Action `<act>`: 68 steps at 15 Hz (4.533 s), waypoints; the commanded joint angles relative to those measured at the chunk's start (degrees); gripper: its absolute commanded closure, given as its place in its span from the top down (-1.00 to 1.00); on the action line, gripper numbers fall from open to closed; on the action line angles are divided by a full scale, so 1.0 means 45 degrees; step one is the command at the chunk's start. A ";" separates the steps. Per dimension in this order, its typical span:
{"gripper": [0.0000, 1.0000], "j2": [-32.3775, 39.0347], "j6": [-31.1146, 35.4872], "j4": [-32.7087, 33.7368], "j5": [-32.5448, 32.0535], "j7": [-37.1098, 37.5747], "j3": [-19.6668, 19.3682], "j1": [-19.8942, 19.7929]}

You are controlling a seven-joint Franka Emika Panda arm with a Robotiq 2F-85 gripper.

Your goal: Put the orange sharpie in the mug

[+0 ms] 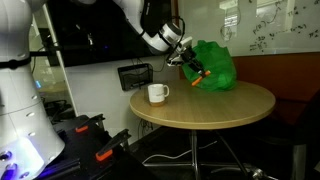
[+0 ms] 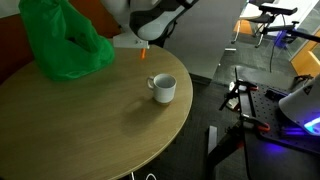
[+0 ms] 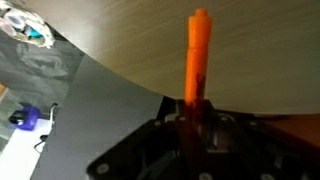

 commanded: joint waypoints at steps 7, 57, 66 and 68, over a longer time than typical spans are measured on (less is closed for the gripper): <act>-0.59 -0.0773 -0.0835 -0.0431 -0.1256 0.0657 0.1039 -0.0623; -0.90 0.1581 -1.3486 0.3988 0.0158 1.0995 0.4495 0.0730; 0.80 0.1561 -1.2372 0.3971 0.0629 1.0993 0.4147 0.0784; 0.99 0.1537 -1.2332 0.3996 0.0679 1.0993 0.4109 0.0780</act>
